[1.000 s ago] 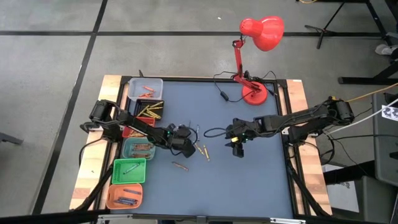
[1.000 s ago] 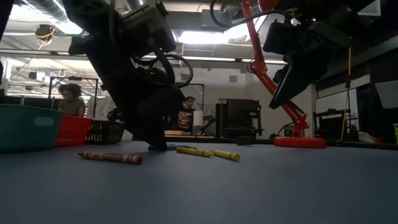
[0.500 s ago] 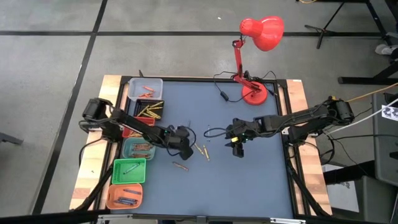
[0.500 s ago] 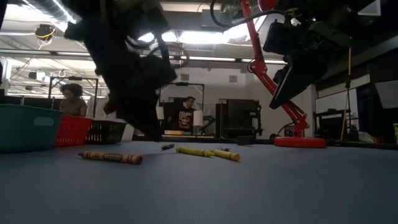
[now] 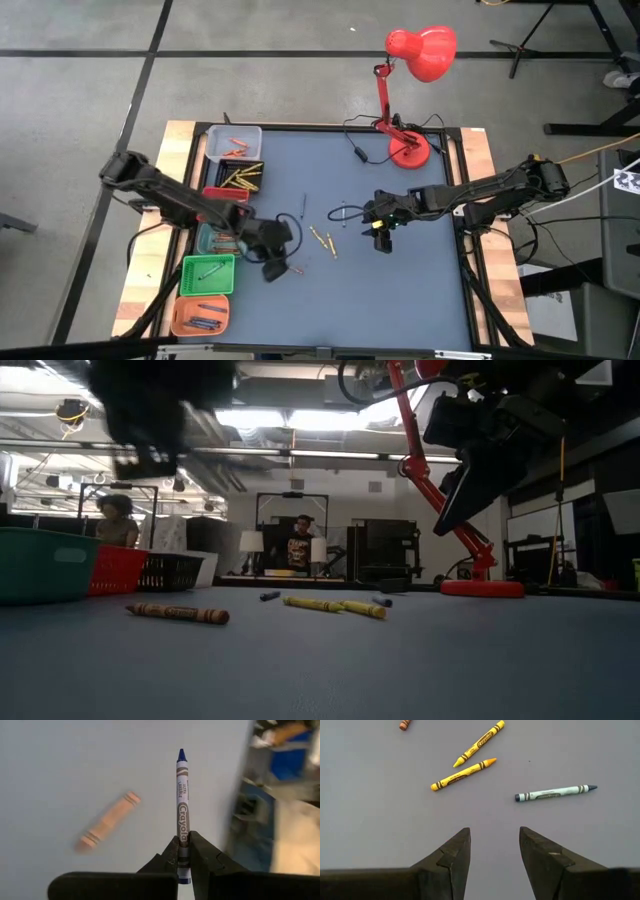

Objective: Sort crayons
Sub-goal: Put the violet crayon into the light orange bin

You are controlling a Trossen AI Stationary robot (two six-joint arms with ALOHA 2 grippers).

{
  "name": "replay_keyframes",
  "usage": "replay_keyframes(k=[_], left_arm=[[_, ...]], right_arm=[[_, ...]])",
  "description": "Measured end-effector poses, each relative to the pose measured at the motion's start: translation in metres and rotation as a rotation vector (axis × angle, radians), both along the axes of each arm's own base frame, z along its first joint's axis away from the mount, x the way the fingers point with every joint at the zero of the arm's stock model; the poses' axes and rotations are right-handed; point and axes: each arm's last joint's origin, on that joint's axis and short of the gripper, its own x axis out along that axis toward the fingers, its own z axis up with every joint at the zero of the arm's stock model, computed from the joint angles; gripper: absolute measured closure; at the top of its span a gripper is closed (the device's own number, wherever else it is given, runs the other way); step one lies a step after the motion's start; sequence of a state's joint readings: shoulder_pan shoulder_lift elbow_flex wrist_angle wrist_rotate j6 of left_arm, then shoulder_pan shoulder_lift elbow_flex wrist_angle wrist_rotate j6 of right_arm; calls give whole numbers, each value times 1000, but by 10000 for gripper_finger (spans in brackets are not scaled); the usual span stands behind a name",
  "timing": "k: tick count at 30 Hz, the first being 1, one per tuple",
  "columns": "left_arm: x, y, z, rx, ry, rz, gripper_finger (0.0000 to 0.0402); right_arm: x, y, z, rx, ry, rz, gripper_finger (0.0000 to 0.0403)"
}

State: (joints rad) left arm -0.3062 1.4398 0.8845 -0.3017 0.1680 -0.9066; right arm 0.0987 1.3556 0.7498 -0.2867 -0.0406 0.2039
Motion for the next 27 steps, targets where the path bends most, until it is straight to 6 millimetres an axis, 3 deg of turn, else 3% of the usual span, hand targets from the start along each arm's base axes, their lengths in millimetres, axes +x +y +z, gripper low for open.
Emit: replay_keyframes(k=[6,17,23,27], left_arm=[[-25,-39,17,-143,28,-46,394],[-79,-110,18,-345,272,-39,393],[-113,-138,18,-430,436,2,393],[-131,-150,18,-425,448,12,393]], right_arm=[[0,0,0,0,1,0,235],[0,0,-1,-1,5,0,235],[0,0,-1,-1,5,0,235],[0,0,-1,-1,5,0,235]])
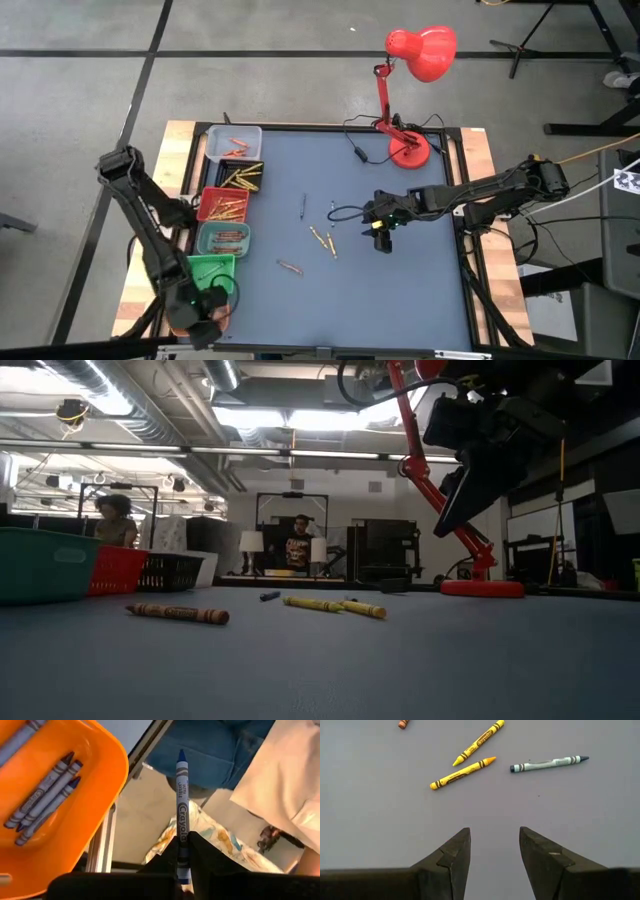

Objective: Sort crayons
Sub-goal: Put the violet crayon into the light orange bin

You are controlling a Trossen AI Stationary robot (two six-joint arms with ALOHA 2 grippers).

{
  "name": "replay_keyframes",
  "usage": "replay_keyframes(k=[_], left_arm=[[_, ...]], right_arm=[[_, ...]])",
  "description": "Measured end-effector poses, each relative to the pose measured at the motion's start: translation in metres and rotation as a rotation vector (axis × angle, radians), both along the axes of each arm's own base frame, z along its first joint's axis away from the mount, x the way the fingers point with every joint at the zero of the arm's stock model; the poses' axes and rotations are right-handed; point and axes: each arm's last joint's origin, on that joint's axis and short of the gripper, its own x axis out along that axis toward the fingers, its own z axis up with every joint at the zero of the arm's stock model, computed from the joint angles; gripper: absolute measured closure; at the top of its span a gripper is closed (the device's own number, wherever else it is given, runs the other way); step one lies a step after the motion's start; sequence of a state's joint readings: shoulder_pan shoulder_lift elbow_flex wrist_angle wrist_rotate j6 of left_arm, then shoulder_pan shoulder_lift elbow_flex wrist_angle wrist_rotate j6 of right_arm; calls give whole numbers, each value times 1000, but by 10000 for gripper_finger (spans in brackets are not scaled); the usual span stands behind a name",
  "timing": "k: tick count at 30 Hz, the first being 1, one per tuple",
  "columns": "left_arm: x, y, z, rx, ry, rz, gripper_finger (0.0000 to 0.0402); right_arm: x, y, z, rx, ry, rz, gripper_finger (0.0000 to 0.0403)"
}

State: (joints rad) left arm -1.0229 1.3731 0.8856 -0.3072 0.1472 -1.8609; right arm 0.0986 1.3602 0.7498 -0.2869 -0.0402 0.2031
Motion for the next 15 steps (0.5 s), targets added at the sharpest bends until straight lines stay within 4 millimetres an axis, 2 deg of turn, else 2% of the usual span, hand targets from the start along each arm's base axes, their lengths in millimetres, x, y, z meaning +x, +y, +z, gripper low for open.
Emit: replay_keyframes(k=[10,15], left_arm=[[-38,-10,-7,126,24,89,393],[-48,-10,-8,149,47,155,393]], right_arm=[[0,0,0,0,0,0,235],[0,0,0,0,-1,0,235]])
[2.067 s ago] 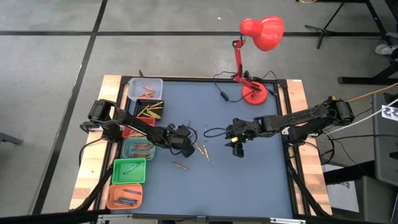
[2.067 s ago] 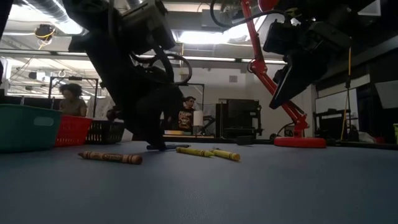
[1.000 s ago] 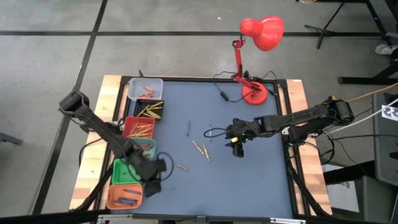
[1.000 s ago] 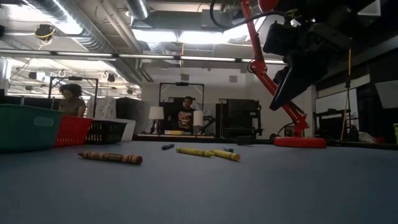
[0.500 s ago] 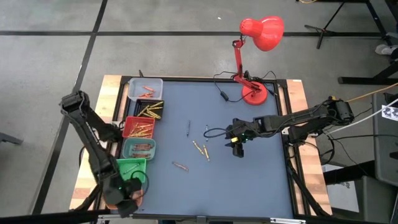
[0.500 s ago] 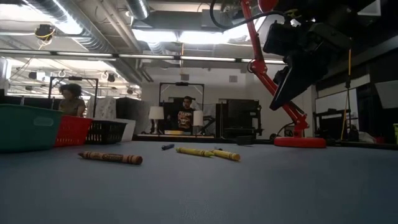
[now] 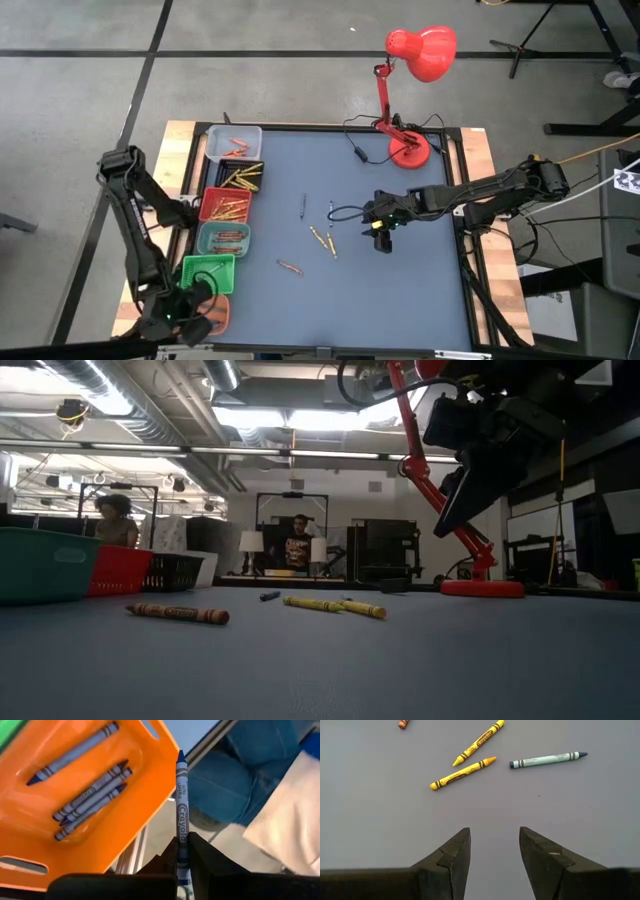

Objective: Sort crayons
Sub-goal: Put the violet crayon into the light orange bin, then put the brown crayon into the blue bin

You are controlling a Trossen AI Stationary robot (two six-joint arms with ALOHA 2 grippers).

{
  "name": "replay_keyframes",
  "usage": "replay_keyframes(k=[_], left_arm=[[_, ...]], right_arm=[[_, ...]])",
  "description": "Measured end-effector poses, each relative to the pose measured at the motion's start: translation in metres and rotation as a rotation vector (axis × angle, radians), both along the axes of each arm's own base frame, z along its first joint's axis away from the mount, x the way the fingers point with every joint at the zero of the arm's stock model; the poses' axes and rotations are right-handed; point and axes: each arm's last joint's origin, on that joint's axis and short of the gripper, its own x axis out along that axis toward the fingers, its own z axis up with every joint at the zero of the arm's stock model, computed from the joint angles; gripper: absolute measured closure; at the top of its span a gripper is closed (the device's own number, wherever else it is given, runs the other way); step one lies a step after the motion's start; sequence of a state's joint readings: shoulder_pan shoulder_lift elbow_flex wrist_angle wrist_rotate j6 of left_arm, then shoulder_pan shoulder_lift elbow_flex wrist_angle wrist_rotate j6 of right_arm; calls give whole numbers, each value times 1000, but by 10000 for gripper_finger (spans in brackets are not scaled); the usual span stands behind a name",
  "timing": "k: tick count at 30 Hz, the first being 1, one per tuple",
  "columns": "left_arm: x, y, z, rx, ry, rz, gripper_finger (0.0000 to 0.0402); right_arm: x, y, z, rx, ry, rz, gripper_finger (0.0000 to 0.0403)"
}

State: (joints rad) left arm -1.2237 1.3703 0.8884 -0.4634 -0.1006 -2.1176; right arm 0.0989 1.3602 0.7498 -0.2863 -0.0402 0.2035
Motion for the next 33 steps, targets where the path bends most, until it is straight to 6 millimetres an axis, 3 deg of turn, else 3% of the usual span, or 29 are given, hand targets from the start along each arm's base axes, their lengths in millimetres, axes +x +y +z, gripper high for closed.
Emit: replay_keyframes(k=[21,33], left_arm=[[9,11,-6,58,90,126,392],[9,12,-6,76,64,134,332]], right_arm=[[0,0,0,0,0,0,235],[0,0,0,0,0,0,235]])
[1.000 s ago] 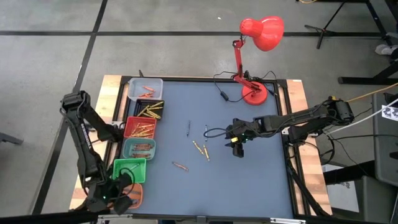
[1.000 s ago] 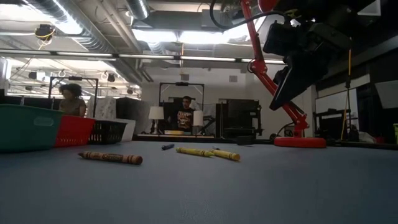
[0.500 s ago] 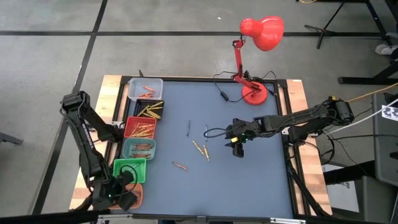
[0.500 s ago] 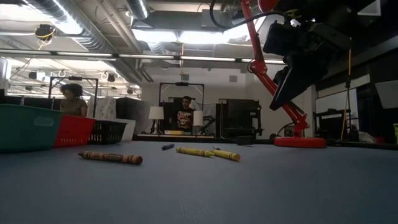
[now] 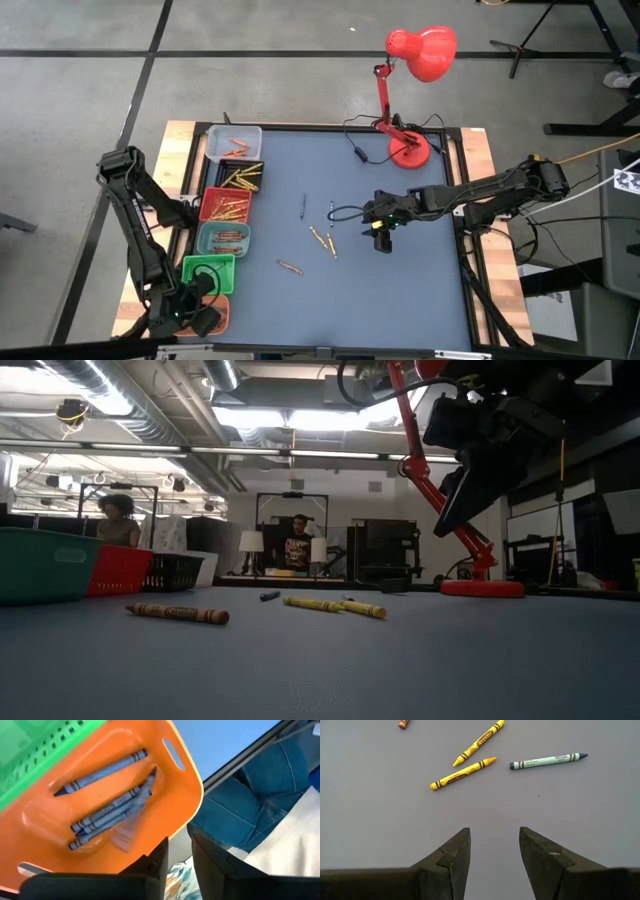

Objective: Sort crayons
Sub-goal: Put the brown crayon into the blue bin

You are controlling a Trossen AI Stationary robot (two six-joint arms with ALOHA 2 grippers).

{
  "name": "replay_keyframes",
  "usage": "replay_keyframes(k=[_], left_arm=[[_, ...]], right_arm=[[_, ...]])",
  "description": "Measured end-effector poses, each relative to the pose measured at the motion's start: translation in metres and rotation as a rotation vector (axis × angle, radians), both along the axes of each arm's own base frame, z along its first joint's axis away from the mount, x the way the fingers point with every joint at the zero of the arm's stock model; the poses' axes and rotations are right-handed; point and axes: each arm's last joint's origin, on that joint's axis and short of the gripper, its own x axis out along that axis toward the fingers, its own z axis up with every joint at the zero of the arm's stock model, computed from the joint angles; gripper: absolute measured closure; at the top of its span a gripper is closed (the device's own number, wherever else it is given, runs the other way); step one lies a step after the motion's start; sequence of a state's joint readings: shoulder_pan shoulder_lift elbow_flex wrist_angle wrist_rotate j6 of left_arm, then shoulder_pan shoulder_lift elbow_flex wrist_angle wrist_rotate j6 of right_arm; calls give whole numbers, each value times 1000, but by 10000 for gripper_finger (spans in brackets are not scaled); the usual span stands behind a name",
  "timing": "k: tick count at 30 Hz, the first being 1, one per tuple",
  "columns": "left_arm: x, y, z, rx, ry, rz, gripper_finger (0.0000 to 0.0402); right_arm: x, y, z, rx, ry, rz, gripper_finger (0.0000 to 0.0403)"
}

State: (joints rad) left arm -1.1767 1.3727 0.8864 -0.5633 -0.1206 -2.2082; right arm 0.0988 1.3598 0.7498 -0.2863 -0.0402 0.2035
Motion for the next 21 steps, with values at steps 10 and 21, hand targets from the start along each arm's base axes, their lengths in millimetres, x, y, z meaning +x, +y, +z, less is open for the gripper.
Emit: replay_keyframes(k=[10,21], left_arm=[[10,6,1,116,-212,67,316],[54,34,4,451,-473,-3,315]], right_arm=[[0,0,0,0,0,0,235],[0,0,0,0,-1,0,235]])
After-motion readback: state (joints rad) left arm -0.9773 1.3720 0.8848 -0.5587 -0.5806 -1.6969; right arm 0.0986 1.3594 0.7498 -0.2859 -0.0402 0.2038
